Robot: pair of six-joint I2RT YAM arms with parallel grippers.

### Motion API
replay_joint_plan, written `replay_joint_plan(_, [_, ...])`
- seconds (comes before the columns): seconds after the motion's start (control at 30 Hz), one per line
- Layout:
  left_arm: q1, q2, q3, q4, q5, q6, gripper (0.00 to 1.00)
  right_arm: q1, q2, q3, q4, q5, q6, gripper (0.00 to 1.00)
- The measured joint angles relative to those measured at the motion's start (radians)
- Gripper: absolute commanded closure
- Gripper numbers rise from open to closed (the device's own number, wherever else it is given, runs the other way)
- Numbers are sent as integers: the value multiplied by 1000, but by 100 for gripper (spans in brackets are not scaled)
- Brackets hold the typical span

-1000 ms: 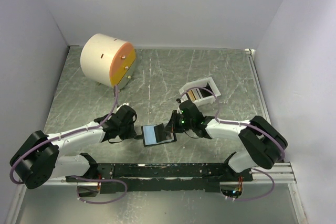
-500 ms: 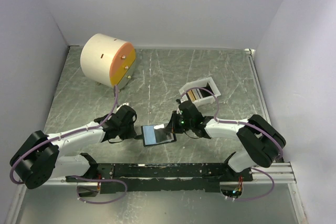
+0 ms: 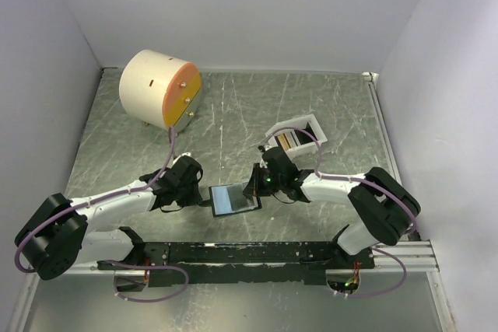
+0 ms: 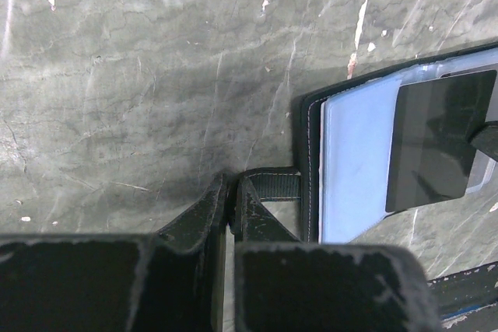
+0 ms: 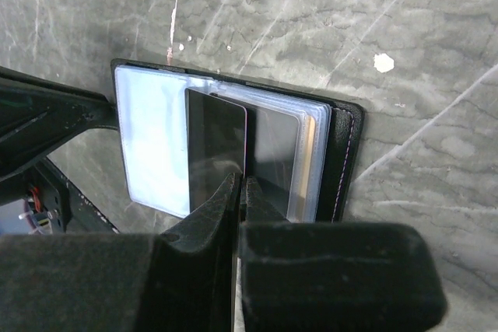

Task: Put the credit cards into the card holder
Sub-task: Insert the credit card into the card holder.

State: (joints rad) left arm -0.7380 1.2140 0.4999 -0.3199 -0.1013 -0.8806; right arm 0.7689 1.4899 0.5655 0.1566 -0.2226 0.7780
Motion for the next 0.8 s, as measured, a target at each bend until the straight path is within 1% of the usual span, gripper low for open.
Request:
replay_joint_plan(0.33, [0,9,7,-5,-1,1,89,0,33,34,-22,-26,-48,100])
replay_joint_plan(0.8, [0,19,17,-16,-4,1,89,0,32,82,-141,-41,-133,100])
